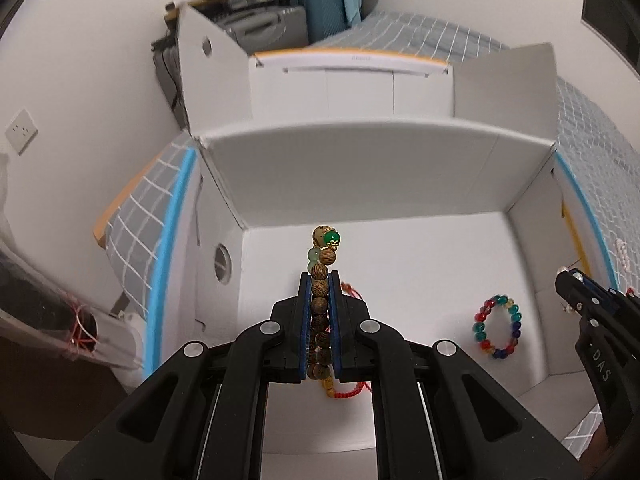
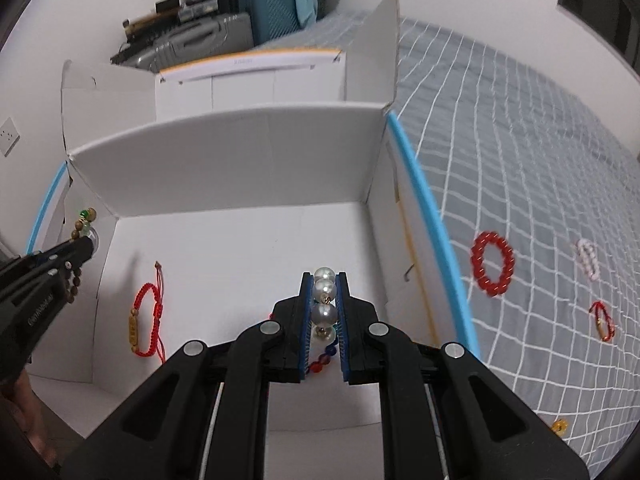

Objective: Organize jewelry
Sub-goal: 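Open both tools to drop the items into the box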

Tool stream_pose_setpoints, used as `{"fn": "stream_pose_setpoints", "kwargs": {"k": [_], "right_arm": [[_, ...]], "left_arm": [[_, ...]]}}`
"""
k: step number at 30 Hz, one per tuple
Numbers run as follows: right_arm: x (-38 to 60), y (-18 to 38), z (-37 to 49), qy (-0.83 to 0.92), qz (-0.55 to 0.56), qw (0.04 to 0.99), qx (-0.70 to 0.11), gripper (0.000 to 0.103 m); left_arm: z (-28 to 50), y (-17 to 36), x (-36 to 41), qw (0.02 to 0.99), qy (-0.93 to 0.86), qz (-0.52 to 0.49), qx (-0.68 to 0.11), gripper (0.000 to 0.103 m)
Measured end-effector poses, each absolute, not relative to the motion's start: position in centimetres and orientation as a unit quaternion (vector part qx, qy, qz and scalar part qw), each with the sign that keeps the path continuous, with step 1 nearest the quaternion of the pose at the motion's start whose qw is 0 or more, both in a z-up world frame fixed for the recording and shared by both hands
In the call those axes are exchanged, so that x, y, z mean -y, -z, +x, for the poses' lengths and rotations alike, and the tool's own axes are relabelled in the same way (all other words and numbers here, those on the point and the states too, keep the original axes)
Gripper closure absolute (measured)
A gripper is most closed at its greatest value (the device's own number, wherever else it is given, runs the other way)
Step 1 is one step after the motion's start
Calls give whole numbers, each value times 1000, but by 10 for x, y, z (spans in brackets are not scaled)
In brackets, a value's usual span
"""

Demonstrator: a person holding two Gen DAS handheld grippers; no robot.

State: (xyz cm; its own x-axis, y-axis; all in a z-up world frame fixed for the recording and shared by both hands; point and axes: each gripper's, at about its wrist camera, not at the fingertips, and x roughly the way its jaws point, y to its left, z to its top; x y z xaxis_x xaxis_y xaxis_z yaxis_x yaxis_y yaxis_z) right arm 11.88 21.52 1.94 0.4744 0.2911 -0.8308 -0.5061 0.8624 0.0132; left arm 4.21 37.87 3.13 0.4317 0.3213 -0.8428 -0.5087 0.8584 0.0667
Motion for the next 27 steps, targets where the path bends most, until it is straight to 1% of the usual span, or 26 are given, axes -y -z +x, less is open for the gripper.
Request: {"fn": "stream_pose_setpoints", "kwargs": {"k": [11, 18, 27], "right_arm": [[-234, -1, 132, -232, -133, 813, -517, 93], [-237, 6, 137, -222, -136, 802, -537, 93], [-238, 7, 138, -221, -138, 800, -540, 93]], "left_arm": [[52, -10, -383, 811, -218, -123, -530, 95], [50, -9, -384, 809, -220, -127, -530, 95], [50, -8, -386, 806, -223, -129, -532, 95]]}}
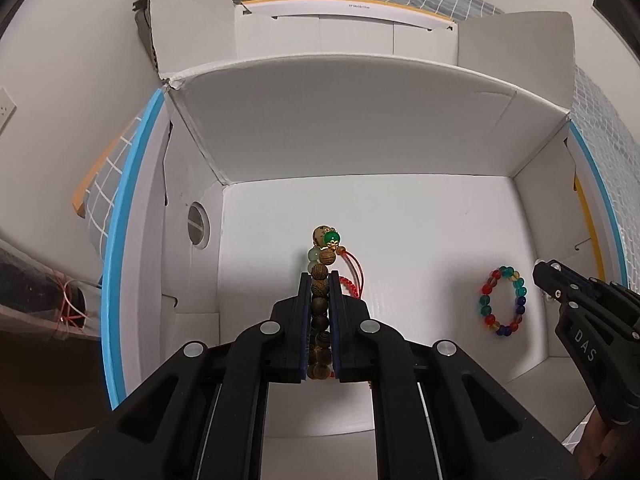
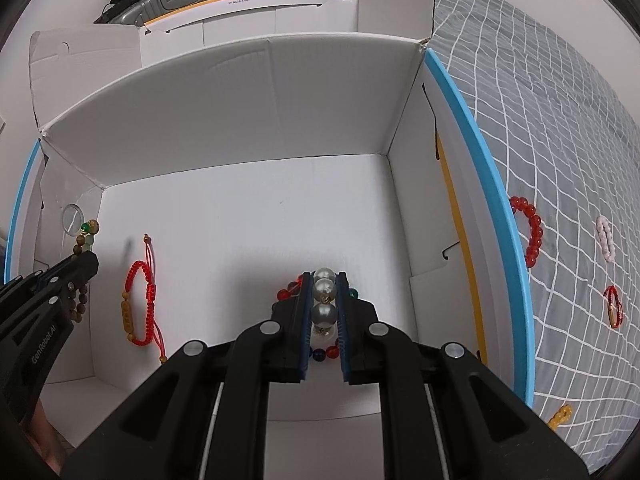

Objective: Organize jewelry
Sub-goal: 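Open both tools to drop the items into the box, then withdraw both tools from the box toward the bracelets on the bed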

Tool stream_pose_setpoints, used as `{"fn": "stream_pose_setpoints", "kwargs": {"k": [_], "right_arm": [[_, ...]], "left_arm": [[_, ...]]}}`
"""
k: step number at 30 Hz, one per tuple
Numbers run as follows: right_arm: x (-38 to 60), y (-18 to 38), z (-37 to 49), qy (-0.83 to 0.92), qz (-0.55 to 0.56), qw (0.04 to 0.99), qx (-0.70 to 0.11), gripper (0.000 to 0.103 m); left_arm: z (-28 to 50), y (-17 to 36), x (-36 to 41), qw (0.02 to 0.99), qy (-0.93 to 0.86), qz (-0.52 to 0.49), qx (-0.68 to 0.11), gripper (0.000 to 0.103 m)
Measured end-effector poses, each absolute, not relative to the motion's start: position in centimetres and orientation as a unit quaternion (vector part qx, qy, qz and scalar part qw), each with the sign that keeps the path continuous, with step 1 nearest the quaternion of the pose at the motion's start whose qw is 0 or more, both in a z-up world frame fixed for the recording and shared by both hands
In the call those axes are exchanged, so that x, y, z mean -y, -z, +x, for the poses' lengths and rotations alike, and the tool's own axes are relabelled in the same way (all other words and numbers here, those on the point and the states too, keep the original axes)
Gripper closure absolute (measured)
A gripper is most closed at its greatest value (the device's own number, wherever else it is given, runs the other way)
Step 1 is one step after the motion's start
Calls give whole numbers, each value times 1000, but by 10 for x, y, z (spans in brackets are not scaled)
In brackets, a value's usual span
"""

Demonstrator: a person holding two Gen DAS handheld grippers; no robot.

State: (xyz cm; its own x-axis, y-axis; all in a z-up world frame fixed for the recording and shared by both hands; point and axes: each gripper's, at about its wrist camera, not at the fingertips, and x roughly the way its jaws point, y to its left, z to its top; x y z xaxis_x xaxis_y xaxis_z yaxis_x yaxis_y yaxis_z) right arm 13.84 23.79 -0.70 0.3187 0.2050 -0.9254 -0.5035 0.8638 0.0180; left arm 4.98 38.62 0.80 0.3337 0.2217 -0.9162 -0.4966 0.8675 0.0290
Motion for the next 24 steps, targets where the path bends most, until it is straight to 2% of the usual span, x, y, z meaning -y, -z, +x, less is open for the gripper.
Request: {"fn": "stream_pose_setpoints", "kwargs": {"k": [5, 6, 7, 10, 11, 13, 15, 19, 21, 24], "right_arm": [[-238, 6, 137, -224, -137, 801, -539, 93], [-238, 5, 137, -225, -137, 801, -538, 93], [-238, 4, 136, -225, -137, 801, -537, 93], [-237, -3, 133, -230, -135, 805, -530, 78], [-236, -6, 131, -233, -133, 806, -527, 72], [-234, -15, 127, -241, -132, 812, -516, 66], [-231, -24, 125, -243, -128, 817, -507, 52], [-217, -46, 121, -241, -122, 834, -480, 37], [-205, -59, 121, -236, -115, 845, -465, 27], [-189, -74, 122, -226, -107, 859, -446, 19]], "left_arm": [[48, -12, -386, 806, -232, -124, -531, 91], [46, -13, -386, 806, -234, -124, -529, 88], [45, -16, -386, 807, -236, -124, -526, 80], [39, -26, -384, 814, -245, -122, -512, 53], [37, -30, -384, 817, -249, -120, -506, 48], [34, -40, -382, 823, -254, -117, -494, 42], [28, -51, -381, 830, -256, -120, -481, 35], [21, -72, -377, 846, -256, -117, -452, 21], [17, -85, -372, 859, -248, -123, -432, 18], [15, -104, -359, 874, -246, -118, -403, 12]]}}
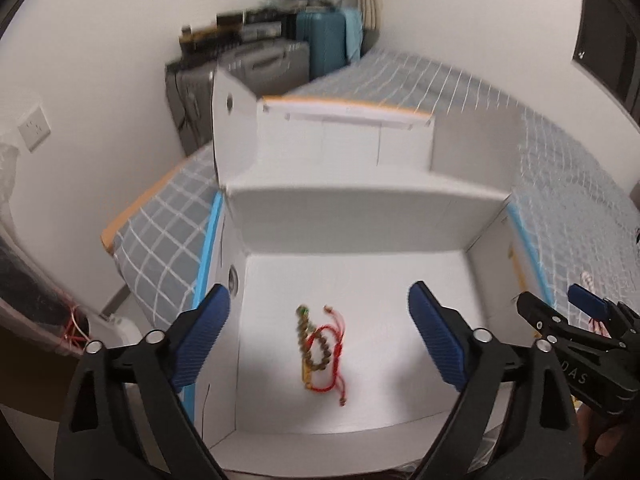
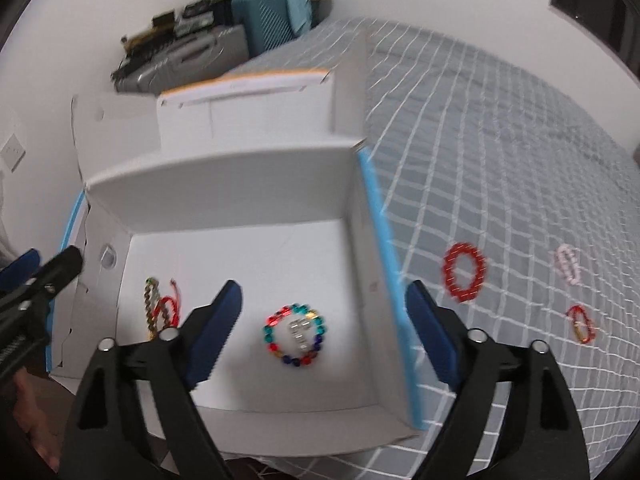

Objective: Organize jewelry
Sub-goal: 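Withdraw both tools from the box toward the bracelets on the bed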

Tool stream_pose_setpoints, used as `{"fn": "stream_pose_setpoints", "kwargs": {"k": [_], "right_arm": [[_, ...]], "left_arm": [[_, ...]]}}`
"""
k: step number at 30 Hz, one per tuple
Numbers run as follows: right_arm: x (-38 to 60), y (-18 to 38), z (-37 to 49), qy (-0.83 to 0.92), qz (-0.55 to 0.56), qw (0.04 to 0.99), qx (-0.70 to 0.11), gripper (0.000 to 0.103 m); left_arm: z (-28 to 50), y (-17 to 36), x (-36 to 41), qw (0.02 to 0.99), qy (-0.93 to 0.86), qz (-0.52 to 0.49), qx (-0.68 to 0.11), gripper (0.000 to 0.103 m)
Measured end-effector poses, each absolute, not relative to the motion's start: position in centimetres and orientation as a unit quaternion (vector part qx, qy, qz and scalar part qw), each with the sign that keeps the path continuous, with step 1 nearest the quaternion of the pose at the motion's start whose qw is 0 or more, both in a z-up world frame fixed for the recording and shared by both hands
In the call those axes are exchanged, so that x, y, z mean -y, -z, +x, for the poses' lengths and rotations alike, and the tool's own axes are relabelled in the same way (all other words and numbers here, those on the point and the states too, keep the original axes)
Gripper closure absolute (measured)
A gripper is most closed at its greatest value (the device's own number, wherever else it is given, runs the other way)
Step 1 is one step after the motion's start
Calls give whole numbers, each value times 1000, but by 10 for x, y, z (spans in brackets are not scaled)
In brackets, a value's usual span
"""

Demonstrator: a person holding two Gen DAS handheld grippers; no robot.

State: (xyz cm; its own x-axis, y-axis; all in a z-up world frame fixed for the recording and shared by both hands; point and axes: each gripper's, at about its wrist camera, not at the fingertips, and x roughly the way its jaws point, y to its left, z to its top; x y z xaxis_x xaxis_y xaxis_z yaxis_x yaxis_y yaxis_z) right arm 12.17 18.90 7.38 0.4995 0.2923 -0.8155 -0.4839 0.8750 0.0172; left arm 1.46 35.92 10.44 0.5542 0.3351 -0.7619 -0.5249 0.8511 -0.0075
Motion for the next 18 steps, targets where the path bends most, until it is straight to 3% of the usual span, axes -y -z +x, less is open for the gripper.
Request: {"fn": "stream_pose_setpoints", "kwargs": {"k": [4, 18], "right_arm": [[-161, -92, 123, -214, -97, 876, -421, 13], [-59, -122, 138, -152, -69, 917, -363, 8]], "left_arm": [[17, -126, -332, 891, -244, -85, -372, 6], [54, -141, -240, 920, -198, -43, -336, 6]]}}
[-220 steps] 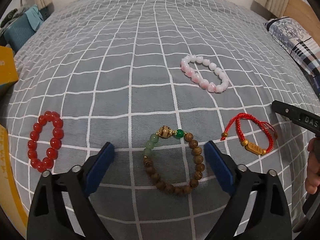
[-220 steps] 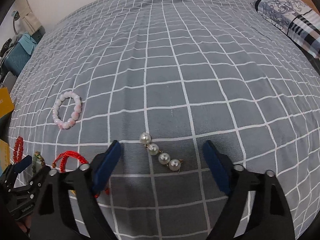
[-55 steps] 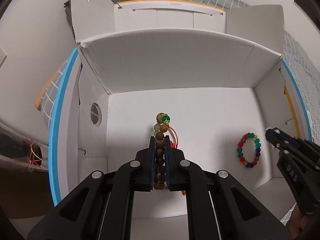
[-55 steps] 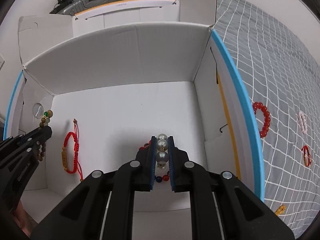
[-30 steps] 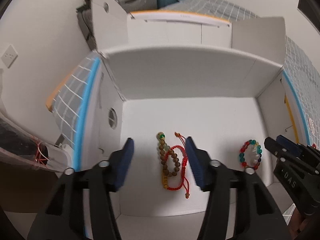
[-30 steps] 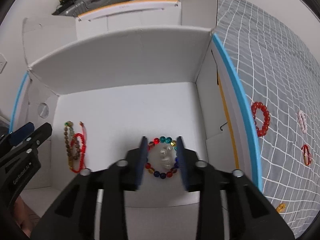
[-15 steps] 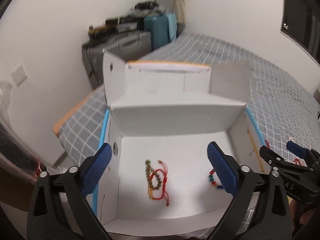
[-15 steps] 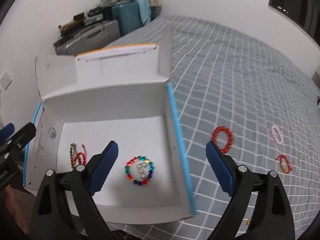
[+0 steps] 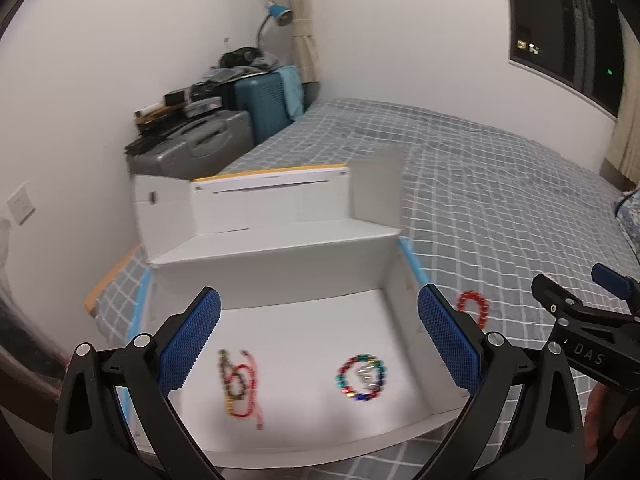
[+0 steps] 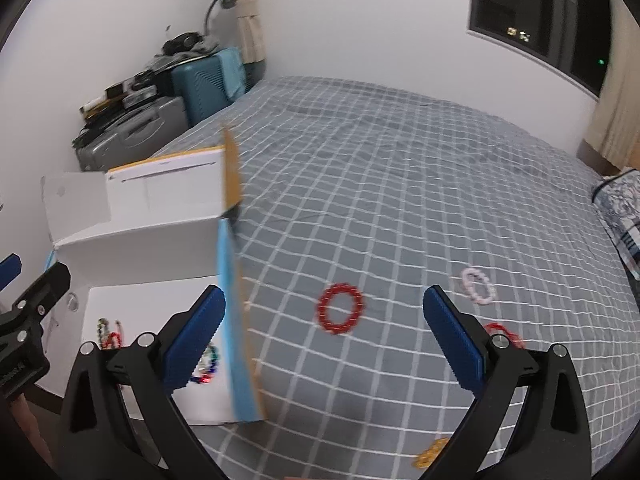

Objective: Organize jewelry
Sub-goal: 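Withdraw both tools from the box toward the bracelets on the bed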

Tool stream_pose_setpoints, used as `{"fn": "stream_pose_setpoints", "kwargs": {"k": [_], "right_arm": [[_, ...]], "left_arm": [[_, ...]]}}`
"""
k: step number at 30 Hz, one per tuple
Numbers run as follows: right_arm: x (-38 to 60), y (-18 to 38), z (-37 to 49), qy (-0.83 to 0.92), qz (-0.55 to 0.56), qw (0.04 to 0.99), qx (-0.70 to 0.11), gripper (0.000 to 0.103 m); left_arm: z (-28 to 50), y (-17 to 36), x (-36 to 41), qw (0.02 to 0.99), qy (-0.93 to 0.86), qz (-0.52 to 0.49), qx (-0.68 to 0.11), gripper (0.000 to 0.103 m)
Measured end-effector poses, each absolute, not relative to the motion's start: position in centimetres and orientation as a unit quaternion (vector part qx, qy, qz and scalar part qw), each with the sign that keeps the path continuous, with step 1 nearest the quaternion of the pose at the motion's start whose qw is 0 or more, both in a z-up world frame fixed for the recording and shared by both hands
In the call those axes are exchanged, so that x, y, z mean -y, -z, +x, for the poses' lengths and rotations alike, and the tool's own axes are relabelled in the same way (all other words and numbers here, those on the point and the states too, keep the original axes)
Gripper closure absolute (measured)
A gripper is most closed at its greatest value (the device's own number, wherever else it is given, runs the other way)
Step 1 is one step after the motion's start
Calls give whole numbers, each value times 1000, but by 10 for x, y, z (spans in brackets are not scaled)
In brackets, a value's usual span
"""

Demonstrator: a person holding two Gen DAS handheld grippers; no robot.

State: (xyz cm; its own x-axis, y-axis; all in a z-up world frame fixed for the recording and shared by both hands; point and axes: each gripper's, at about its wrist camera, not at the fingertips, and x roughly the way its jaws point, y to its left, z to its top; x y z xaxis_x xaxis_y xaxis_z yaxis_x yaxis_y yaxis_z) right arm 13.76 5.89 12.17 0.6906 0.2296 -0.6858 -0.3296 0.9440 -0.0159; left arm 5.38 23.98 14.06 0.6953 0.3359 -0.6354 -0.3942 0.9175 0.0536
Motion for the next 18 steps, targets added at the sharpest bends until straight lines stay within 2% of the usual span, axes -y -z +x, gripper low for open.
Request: {"fn": "stream_pose_setpoints", "kwargs": {"k": [18], "right_arm": [[98, -94, 190, -55, -36, 937, -343, 8]], "left_arm": [[148, -103, -84, 933, -77, -10, -352, 6]]}}
